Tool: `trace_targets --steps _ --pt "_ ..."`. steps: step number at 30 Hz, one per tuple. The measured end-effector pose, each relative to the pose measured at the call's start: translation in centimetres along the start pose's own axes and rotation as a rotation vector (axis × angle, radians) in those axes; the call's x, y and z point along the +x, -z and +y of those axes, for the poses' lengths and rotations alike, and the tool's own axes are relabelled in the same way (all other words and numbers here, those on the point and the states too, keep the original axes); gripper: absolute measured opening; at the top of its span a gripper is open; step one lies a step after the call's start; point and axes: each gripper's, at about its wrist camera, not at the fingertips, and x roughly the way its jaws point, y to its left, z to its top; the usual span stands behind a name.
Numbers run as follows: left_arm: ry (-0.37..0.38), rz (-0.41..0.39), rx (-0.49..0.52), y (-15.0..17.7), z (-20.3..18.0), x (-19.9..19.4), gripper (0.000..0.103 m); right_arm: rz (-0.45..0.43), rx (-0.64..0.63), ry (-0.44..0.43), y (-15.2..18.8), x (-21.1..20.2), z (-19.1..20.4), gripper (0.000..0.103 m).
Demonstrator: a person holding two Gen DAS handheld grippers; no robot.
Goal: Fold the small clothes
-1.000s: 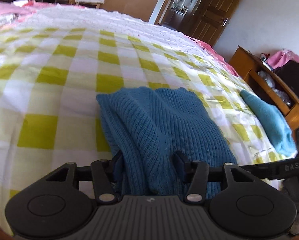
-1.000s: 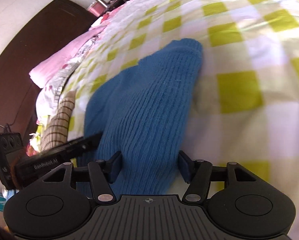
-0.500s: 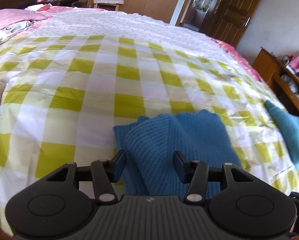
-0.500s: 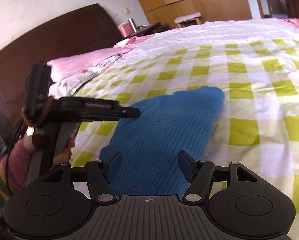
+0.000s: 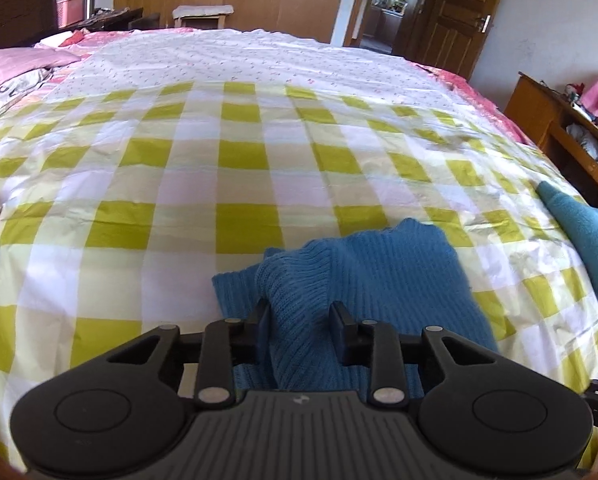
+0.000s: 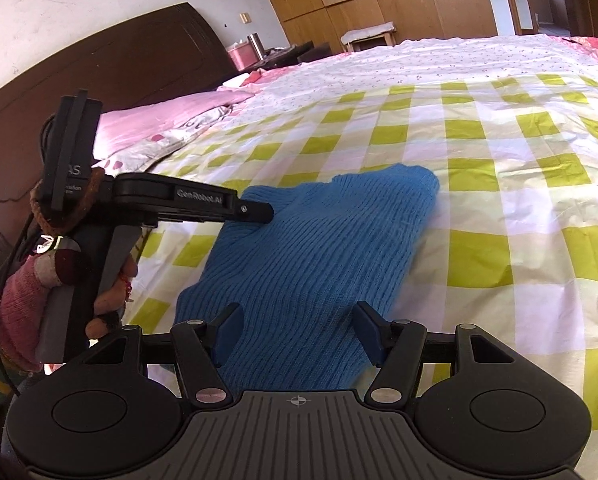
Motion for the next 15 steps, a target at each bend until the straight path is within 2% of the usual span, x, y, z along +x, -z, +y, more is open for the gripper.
trace_targets --steps 1,2,5,7,10,13,15 --pt "0.011 -0.004 -0.007 -0.1 0.2 0.1 0.02 -0.001 0.0 -0.003 -0.1 -0.1 0.0 0.061" --pt "0.032 -0.015 -0.018 -0.3 0.4 0.0 0.015 -0.001 -0.001 -0.005 -0.1 -0.2 0.1 0.06" --pt "0.054 -0.105 -0.011 -1.7 0.4 -2.1 0.015 -0.004 -0.028 -0.024 -0.9 -0.5 1.0 0.054" --pt "0.057 -0.144 -0.001 -2.7 0.8 -2.6 0.015 -0.019 -0.071 -0.042 -1.4 -0.8 2.2 0.054" --pt "0.033 -0.101 -0.029 -2.6 1.9 -0.2 0.015 -0.002 -0.12 -0.056 -1.7 0.9 4.1 0.054" --pt "-0.017 -0.031 -0.015 -0.4 2.6 2.4 0.017 0.069 -0.125 -0.071 -1.1 4.4 5.2 0.05" --pt "-0.031 -0.049 -0.018 0.6 3.1 2.0 0.022 0.104 -0.122 -0.064 -0.4 5.9 5.6 0.05"
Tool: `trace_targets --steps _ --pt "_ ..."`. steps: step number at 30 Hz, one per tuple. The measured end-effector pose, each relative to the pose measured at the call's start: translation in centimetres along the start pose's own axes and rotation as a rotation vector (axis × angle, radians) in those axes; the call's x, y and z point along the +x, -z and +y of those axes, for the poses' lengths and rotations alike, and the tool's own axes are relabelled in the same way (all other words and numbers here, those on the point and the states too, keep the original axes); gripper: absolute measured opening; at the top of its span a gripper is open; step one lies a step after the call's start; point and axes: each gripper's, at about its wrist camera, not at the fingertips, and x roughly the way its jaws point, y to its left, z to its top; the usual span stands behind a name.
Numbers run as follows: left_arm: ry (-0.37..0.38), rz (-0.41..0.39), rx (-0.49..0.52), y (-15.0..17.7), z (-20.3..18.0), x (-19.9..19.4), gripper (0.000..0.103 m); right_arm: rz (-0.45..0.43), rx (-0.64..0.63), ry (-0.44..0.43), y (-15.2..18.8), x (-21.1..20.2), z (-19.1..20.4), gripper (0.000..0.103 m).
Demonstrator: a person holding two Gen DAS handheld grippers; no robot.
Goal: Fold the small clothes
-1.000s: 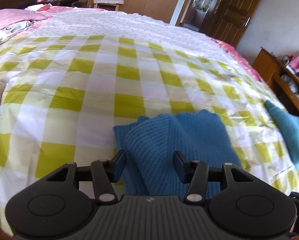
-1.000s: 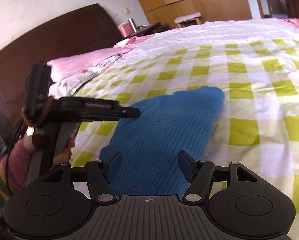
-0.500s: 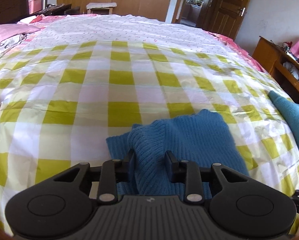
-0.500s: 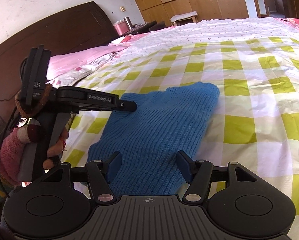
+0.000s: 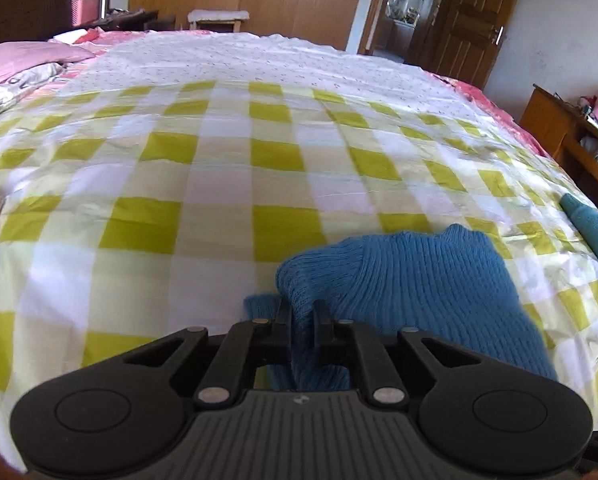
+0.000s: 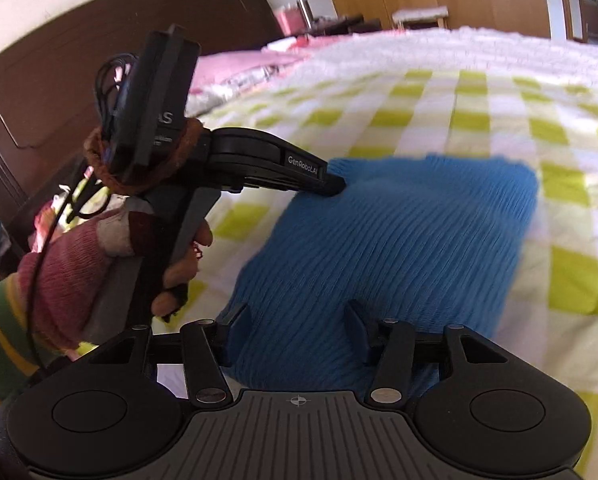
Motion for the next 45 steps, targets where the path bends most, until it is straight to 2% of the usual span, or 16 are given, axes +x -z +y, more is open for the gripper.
trace_targets --steps 3,5,9,11,13,15,17,19,22,26,32,34,38,41,45 --pt "-0.019 -0.01 -0.01 -0.2 0.7 -1.0 0.028 -0.004 -0.041 0.003 0.3 -0.2 0.8 0.051" --pt "-0.019 -0.019 -0.036 -0.4 1.1 -1.8 0.029 -0.016 -0.02 -0.016 0.0 -1.1 0.7 0.05" --pt "-0.019 -0.068 -0.062 -0.3 0.9 -4.6 0.028 -0.11 -0.008 -0.003 0.0 -4.5 0.5 0.05" --pt "0.006 -0.094 -0.053 0.1 0.1 -6.0 0.028 -0.159 0.015 0.026 0.1 -6.1 -0.2 0.05" --pt "0.048 -0.086 -0.056 1.1 -0.8 -6.6 0.029 -0.179 0.056 0.077 0.4 -6.8 -1.2 0.052" --pt "0.048 -0.058 -0.024 2.6 -2.0 -6.4 0.029 -0.167 0.093 0.114 0.7 -6.5 -2.4 0.052" --pt "0.013 -0.018 0.003 4.1 -2.5 -5.7 0.029 -0.124 0.117 0.154 1.1 -5.4 -3.3 0.052" --pt "-0.008 -0.013 0.011 5.3 -2.3 -5.7 0.037 -0.064 0.144 0.201 1.5 -4.5 -4.1 0.052" --pt "-0.042 -0.022 0.03 5.5 -2.0 -6.2 0.043 -0.058 0.182 0.171 1.9 -4.7 -4.7 0.054" --pt "-0.016 -0.017 -0.032 5.2 -1.1 -6.7 0.043 -0.074 0.222 0.136 2.5 -5.1 -5.2 0.056" --pt "0.039 -0.044 -0.031 5.7 -1.7 -8.9 0.042 -0.106 0.3 0.078 2.2 -5.4 -6.3 0.058" --pt "0.037 -0.045 -0.027 5.8 -2.0 -8.9 0.042 -0.116 0.303 0.078 2.1 -5.5 -6.4 0.058" --pt "-0.006 0.014 -0.008 6.5 -2.1 -7.0 0.045 -0.044 0.264 0.13 2.1 -3.5 -6.3 0.058" --pt "0.006 0.022 -0.054 6.6 -1.2 -6.7 0.049 -0.02 0.279 0.108 2.2 -2.9 -6.4 0.058" --pt "-0.017 0.018 -0.032 6.4 -1.5 -6.4 0.05 -0.009 0.304 0.082 1.6 -1.6 -7.1 0.058"
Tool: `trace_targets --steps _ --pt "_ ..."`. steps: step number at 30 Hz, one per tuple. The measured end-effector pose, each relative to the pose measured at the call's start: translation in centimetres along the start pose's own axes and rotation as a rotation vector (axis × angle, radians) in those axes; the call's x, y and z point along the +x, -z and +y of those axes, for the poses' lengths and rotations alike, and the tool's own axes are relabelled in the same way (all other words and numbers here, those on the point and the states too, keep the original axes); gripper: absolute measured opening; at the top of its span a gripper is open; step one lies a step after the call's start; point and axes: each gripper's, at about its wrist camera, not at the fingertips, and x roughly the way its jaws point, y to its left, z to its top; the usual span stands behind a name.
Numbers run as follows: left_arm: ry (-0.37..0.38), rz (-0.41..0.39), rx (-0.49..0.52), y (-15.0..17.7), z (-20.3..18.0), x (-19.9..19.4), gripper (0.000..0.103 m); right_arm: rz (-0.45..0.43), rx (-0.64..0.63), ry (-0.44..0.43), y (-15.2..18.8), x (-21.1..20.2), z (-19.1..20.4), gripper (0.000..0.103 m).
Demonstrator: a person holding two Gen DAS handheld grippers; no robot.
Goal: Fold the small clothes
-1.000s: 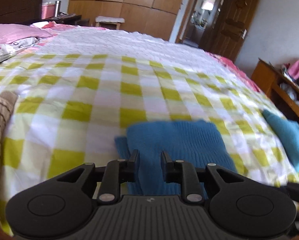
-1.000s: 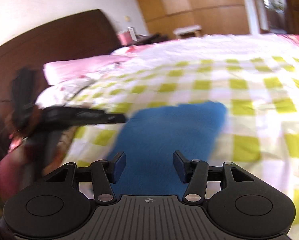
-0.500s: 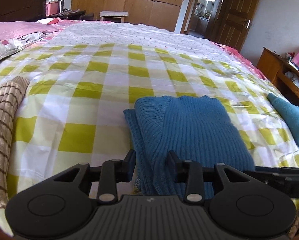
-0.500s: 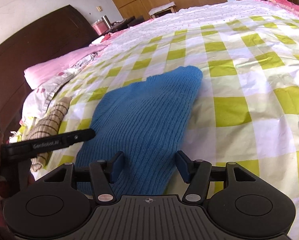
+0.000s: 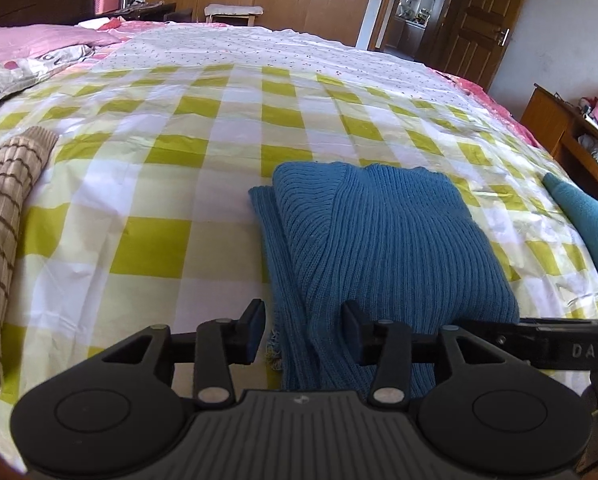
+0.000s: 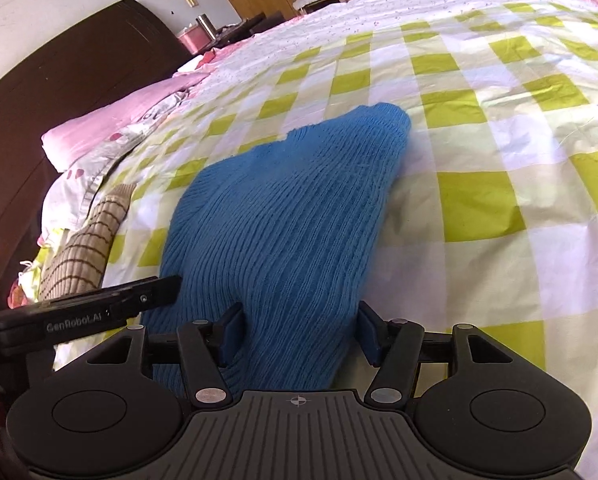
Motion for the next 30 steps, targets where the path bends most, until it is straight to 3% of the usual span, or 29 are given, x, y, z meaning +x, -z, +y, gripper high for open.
trace_targets --steps 6,14,20,30 --pt "-0.05 -0.002 -0.01 -0.7 -0.7 0.1 0.05 -0.026 -0.051 0.042 -0.9 0.9 0.8 0.057" --pt "-0.118 -0.026 0.091 -0.2 -3.1 -0.9 0.049 -0.092 -0.163 0.112 0.4 -2.2 2.4 0.057" --pt "-0.138 -0.022 0.106 0.1 -3.6 -0.9 0.049 -0.048 -0.181 0.151 0.8 -1.1 2.4 0.057" --pt "-0.163 -0.028 0.132 0.6 -4.1 -0.8 0.05 -0.063 -0.195 0.167 1.1 -1.7 2.7 0.057"
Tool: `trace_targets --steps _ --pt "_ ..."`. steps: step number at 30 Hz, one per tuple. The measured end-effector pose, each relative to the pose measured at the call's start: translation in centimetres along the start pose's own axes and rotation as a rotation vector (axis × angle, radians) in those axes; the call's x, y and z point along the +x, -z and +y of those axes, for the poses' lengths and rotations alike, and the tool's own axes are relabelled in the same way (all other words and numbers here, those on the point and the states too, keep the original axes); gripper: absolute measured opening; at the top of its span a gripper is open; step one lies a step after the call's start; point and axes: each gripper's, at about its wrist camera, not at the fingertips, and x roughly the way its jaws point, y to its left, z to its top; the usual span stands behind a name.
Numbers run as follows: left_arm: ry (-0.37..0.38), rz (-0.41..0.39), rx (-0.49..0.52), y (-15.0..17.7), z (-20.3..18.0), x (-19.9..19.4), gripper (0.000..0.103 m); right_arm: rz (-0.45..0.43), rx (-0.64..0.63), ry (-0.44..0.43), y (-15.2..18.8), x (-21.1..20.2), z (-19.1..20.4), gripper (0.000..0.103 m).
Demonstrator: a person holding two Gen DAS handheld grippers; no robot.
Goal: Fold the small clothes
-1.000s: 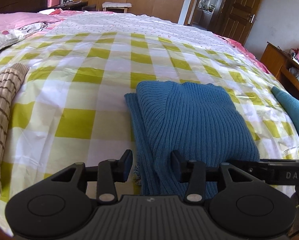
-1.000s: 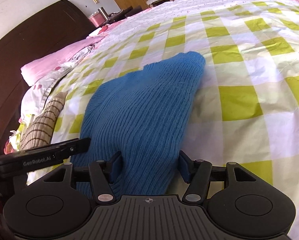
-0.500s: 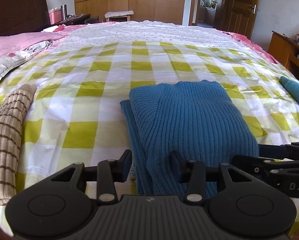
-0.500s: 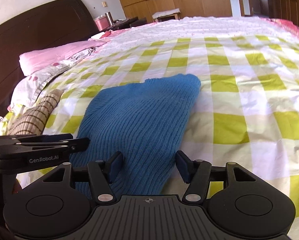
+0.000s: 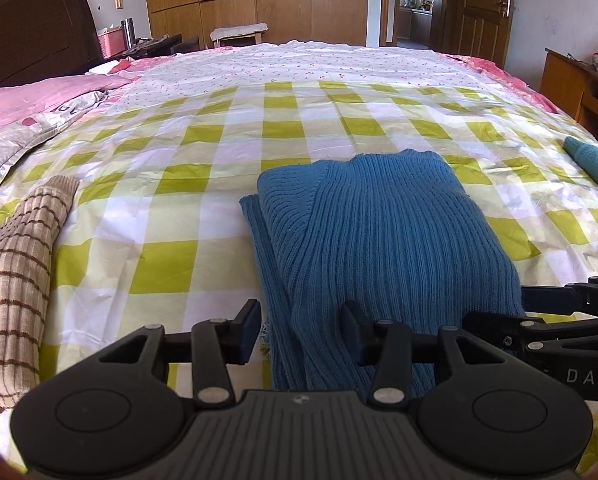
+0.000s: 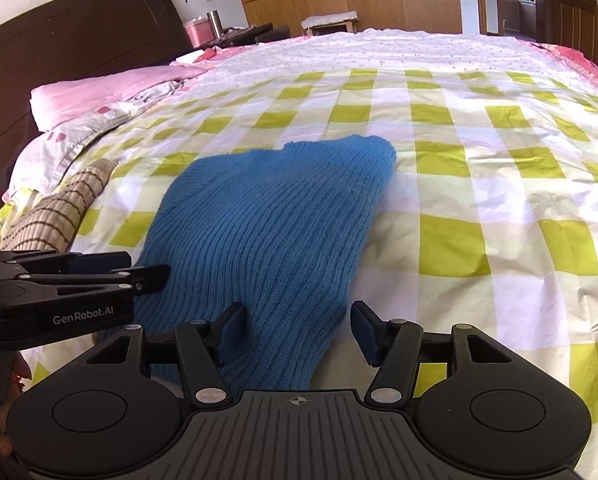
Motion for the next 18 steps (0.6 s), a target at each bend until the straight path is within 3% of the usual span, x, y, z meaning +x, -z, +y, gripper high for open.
trace_targets --steps 9,11,15,18 --pt "-0.023 0.001 0.0 0.05 -0.15 0.12 0.058 -0.003 0.008 -0.002 0.1 -0.13 -0.1 0.057" --pt "-0.039 -0.001 0.0 0.1 -0.17 0.15 0.065 -0.006 0.007 -0.002 0.08 -0.28 -0.06 0.057" --pt "-0.105 0.015 -0.012 0.12 -0.06 0.49 0.094 -0.009 0.001 0.001 0.19 -0.47 0.15 0.058" --pt "-0.099 0.027 -0.052 0.26 0.65 0.77 0.099 -0.009 0.003 -0.001 0.29 -0.62 0.18 0.058"
